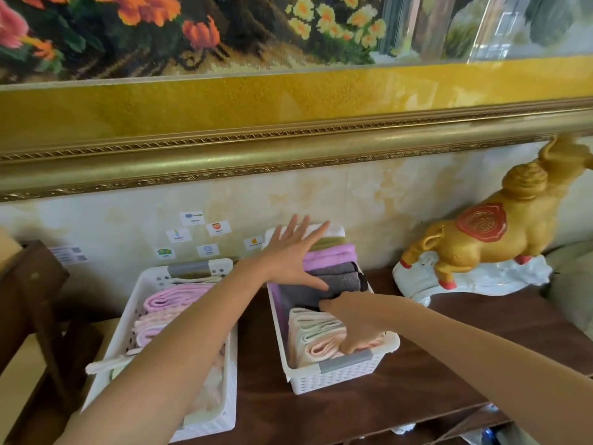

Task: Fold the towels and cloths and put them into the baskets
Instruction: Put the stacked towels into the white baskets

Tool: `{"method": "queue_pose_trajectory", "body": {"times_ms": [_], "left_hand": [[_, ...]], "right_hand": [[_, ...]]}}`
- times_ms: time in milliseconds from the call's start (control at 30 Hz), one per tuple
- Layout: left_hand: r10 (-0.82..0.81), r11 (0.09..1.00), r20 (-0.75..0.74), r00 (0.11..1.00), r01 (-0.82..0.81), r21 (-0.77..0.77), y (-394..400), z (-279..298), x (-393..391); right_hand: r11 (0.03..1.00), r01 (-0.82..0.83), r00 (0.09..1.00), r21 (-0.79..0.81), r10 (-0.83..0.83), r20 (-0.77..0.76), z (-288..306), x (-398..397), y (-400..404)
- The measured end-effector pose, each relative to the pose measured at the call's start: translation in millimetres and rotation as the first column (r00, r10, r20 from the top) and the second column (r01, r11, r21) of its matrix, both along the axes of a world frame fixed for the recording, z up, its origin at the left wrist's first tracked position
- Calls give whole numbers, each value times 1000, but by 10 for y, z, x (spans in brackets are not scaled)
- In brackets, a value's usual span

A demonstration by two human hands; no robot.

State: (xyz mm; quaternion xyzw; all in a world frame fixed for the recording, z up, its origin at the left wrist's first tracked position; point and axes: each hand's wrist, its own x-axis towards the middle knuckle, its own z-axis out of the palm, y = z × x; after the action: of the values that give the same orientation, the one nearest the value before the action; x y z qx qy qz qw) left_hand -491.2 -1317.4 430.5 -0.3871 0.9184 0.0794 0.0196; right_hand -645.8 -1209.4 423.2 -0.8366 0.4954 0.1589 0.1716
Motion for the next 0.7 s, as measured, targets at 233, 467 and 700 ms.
{"method": "queue_pose_trajectory", "body": {"times_ms": [233,467,700], "left_hand": [[157,982,143,977,-139,-127,77,-179,-263],[146,965,234,961,-86,-249,171,-269,-201],[44,993,226,973,-18,-115,260,-194,-114]], "right_hand": [[998,-38,999,-50,39,17,-45,237,-27],[983,-44,998,-179,34,-59,-7,-48,-22],[986,165,982,-36,-161,103,152,-156,135]]}}
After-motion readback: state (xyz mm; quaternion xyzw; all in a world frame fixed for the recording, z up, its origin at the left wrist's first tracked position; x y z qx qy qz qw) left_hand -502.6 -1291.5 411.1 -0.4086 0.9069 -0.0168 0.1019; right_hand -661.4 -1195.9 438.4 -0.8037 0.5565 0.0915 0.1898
